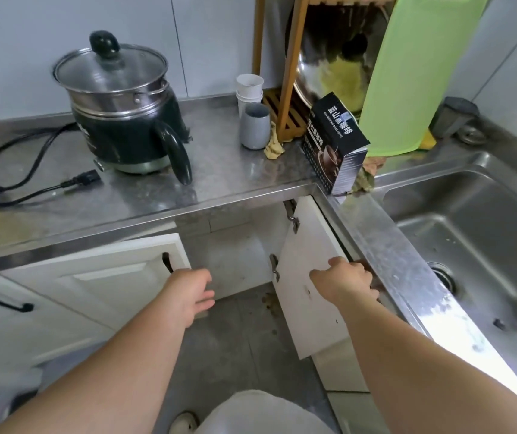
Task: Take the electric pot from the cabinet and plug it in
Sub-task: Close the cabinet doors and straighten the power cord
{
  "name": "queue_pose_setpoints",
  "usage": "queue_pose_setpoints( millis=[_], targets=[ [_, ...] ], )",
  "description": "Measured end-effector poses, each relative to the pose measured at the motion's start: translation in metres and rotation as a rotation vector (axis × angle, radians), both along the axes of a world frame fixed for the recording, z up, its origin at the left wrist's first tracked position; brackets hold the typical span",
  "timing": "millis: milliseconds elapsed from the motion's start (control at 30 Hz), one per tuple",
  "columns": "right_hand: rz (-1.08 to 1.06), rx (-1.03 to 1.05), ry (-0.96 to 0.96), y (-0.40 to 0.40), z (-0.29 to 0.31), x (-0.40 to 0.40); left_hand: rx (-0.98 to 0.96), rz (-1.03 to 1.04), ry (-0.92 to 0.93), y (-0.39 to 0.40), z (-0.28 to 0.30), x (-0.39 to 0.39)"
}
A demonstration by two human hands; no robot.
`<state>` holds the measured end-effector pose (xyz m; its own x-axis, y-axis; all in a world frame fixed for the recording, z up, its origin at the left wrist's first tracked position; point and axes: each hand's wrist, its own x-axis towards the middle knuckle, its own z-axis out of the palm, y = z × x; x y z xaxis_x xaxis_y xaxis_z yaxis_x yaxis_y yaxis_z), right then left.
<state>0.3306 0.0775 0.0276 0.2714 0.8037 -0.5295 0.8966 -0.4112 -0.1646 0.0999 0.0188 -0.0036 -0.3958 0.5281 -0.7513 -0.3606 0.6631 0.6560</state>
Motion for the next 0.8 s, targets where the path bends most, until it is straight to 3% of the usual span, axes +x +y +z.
queue_pose_setpoints(
  millis=[200, 600, 800],
  targets=[
    [-0.159, 0.024, 0.182, 0.010, 0.004, -0.010, 0.030, 0.080, 0.023, -0.011, 0.001, -0.008],
    [-0.448, -0.107, 0.874, 0.000, -0.018, -0.086, 0.036, 0.171, 0.034, -0.026, 0.002, -0.052],
    [-0.254, -0.300, 0.948, 0.002, -0.013, -0.147, 0.061, 0.234, -0.015, -0.032, 0.000, -0.087]
  ],
)
